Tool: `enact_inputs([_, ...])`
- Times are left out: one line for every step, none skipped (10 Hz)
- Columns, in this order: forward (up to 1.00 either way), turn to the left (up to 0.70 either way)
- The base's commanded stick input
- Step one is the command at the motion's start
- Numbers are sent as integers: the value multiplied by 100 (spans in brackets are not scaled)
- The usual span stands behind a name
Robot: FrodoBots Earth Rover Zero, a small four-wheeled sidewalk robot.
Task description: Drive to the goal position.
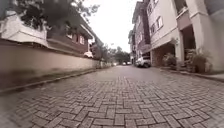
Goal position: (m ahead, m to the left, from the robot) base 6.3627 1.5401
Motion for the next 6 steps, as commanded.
enact_inputs([50,0])
enact_inputs([50,0])
enact_inputs([50,0])
enact_inputs([50,0])
enact_inputs([50,0])
enact_inputs([50,0])
